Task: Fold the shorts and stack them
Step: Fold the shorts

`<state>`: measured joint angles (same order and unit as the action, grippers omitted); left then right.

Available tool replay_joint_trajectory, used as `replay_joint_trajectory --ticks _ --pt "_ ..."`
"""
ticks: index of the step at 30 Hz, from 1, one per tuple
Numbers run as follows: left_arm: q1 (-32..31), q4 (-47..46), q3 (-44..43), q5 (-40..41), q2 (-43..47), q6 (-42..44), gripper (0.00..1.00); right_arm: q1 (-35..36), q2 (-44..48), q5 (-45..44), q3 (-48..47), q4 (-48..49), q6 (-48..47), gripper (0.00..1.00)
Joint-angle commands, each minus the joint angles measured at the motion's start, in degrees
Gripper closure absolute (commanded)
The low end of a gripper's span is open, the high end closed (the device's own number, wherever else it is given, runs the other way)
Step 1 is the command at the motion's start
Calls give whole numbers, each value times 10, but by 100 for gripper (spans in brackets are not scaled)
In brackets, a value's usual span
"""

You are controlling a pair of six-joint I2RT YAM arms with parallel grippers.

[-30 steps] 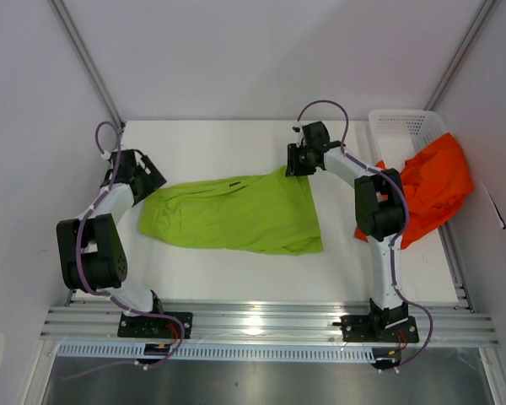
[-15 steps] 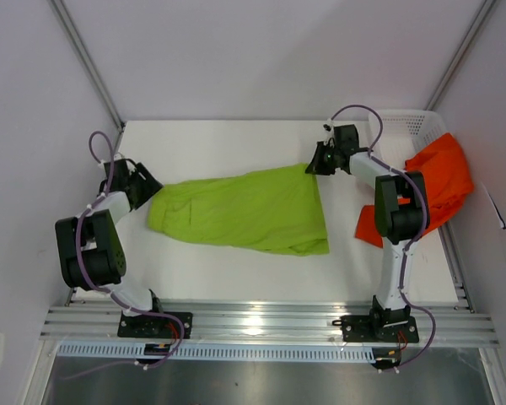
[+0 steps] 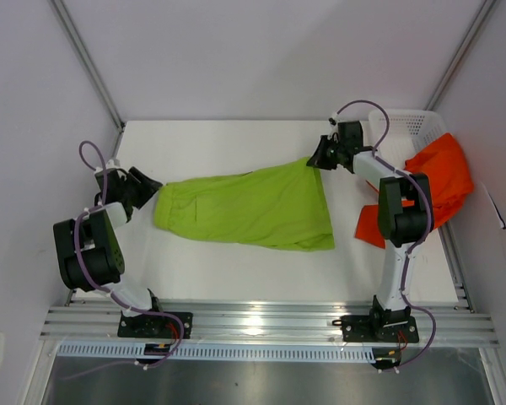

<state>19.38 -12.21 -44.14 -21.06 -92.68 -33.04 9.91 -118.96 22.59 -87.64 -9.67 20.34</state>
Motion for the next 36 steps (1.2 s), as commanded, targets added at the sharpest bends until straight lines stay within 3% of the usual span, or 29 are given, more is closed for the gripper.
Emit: replay_joint_trajectory --ticks 1,6,11,17,19,20,21,26,30,33,36 --pt "2 -55 3 -18 25 -5 43 -9 -2 -33 -14 -14 7 100" --pt "1 -80 10 -28 20 -8 51 -19 -46 -53 -45 -45 8 100" --pt "-1 -79 2 -31 1 -1 74 -21 -82 -80 -80 -75 14 100" --pt "-22 -52 -5 14 15 25 76 -21 -105 -133 -116 -123 15 99" --pt "-33 -47 -5 25 28 35 76 -21 -106 -129 -118 -125 15 91" --pt "-38 -41 -4 37 33 39 76 -21 -102 -127 -115 -122 16 84" --pt "-47 -39 -5 44 44 46 75 -21 -96 -125 -111 -113 15 70" --pt "-75 -18 -2 90 83 61 71 -24 -23 -123 -59 -96 7 50" --pt "-93 3 0 135 117 66 71 -28 42 -141 -7 -92 17 28" --pt "-103 31 -7 167 138 70 70 -29 90 -163 30 -105 32 23" --pt "-115 44 -10 174 153 69 70 -29 133 -171 82 -119 39 27"
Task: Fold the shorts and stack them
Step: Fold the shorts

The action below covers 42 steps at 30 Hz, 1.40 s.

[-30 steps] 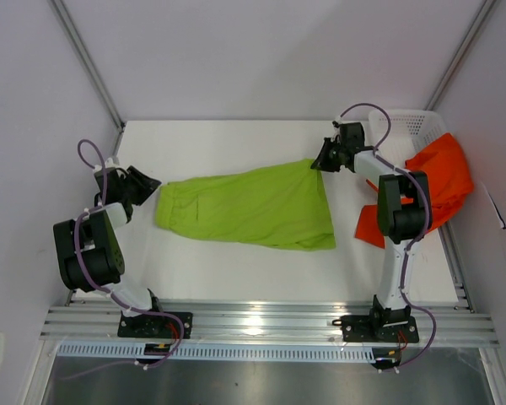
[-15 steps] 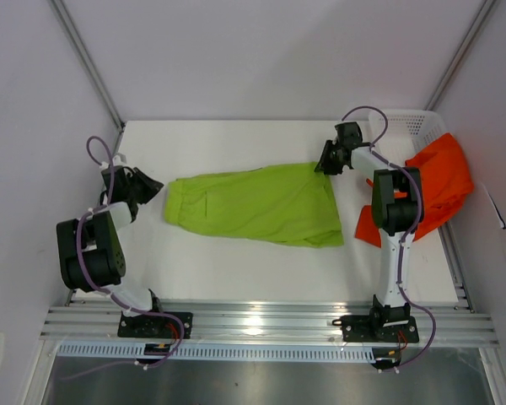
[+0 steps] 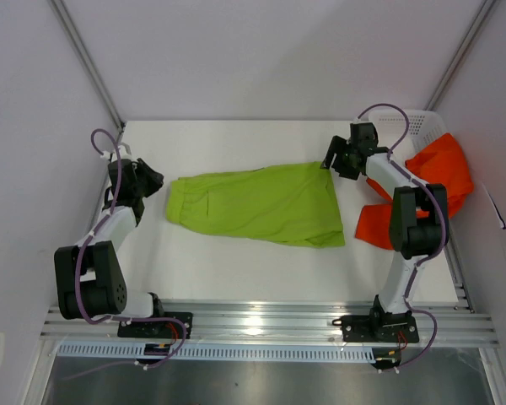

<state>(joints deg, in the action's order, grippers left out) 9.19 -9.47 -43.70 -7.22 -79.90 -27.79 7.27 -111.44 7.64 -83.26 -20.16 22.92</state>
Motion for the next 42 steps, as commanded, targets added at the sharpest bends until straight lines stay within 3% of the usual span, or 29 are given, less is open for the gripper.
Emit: replay_joint_trajectory --ticks 1,5,10,19,25,27,28,29,36,42 --pt "-15 10 -10 21 28 16 70 -3 70 -11 59 -12 13 29" --pt "-42 12 -19 10 27 19 70 -3 129 11 159 -1 22 37" --pt "-78 15 -27 14 18 26 71 -2 226 33 287 19 38 39" --pt "-109 27 -43 32 -26 30 71 -2 280 69 358 20 43 39" --pt "-110 31 -46 35 -40 27 72 -2 282 123 376 37 43 59" --pt "-110 34 -50 36 -43 29 72 -5 267 140 375 37 40 70" --pt "-110 36 -51 37 -44 29 72 -7 264 147 375 37 39 78" --pt "-110 38 -54 38 -49 29 72 -7 262 151 376 37 41 98" --pt "-110 68 -88 63 -96 22 72 -12 337 89 405 3 57 100" --pt "-110 90 -125 70 -128 20 72 -18 330 42 421 -30 65 100"
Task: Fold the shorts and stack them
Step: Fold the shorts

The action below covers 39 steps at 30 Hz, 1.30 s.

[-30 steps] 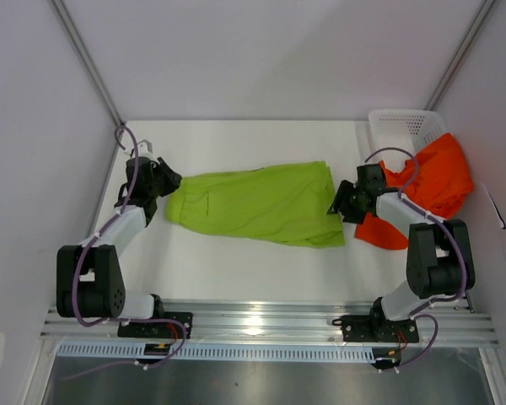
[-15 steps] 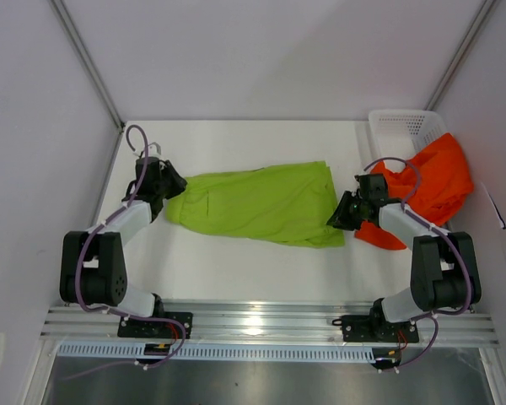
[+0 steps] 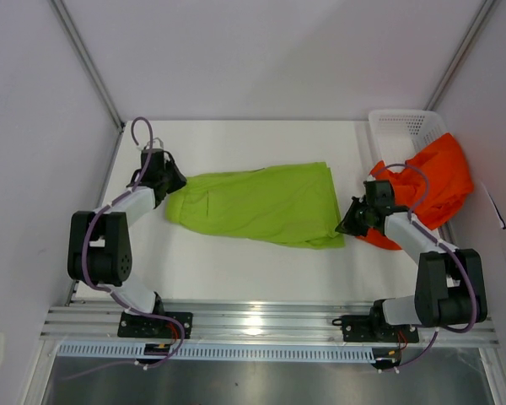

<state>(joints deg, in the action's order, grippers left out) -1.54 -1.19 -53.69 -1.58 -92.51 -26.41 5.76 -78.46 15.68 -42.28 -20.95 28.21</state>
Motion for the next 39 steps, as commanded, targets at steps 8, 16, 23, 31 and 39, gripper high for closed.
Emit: replay_joint_trajectory --ticks 8,16,23,31,39 --pt "-3 25 -22 36 7 8 73 7 -35 -121 39 -37 22 100" --pt "-3 38 -19 31 40 12 71 11 -6 -196 20 -67 17 66" --pt "0 79 -14 32 100 5 55 94 23 -232 -109 -111 9 41" --pt "43 60 38 -4 134 -48 53 270 -135 -41 -260 -10 6 53" --pt "57 49 95 -2 196 -109 40 344 -403 161 -529 31 27 59"
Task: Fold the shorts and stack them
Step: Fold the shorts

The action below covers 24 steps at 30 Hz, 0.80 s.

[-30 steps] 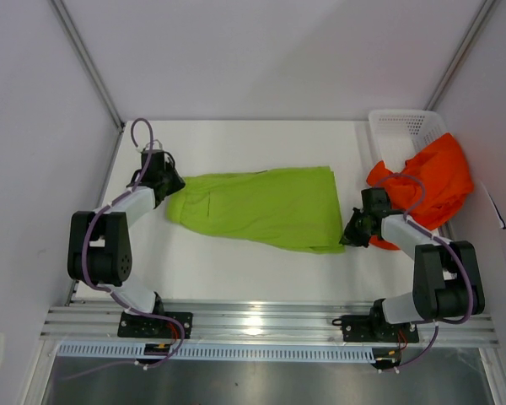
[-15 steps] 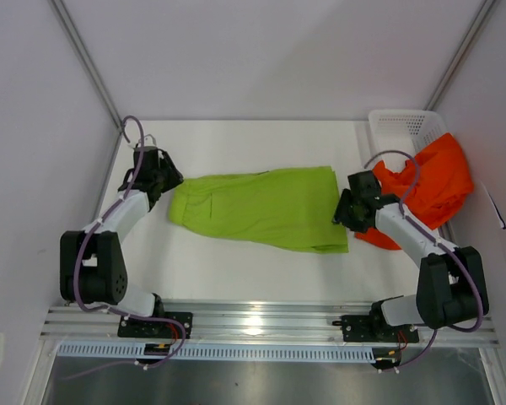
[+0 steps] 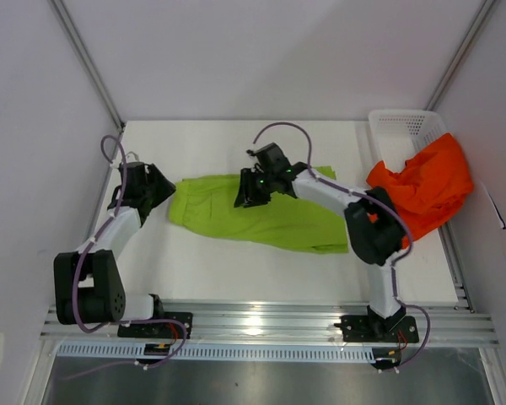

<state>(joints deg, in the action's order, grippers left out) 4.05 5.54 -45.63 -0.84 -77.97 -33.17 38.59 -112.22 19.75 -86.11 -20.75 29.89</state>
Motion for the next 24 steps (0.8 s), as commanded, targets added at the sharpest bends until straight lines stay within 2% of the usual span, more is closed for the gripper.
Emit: replay_joint_trajectory --ticks 1,4,5,6,9,13,16,19,23,24 --pt "2 -18 29 -7 58 -46 38 18 -88 153 -116 32 18 59" --pt "4 -11 38 -5 83 -55 23 21 -171 250 -193 67 62 59" --pt "5 -7 39 -3 90 -58 21 22 -206 277 -207 102 80 59" --pt "9 -3 39 -4 93 -59 19 23 -221 328 -216 126 100 59" --pt "15 10 45 -5 106 -60 16 26 -289 390 -266 171 173 59" --pt "20 10 55 -7 120 -59 14 23 -381 434 -324 201 286 61" --pt "21 9 59 -13 118 -57 14 20 -424 429 -360 133 271 63" --pt "21 7 60 -21 108 -52 14 11 -427 431 -343 51 232 59" --pt "20 0 67 -39 91 -39 14 -14 -387 420 -269 -24 127 56" --pt "20 -7 74 -53 87 -37 14 -21 -374 415 -221 -26 115 56"
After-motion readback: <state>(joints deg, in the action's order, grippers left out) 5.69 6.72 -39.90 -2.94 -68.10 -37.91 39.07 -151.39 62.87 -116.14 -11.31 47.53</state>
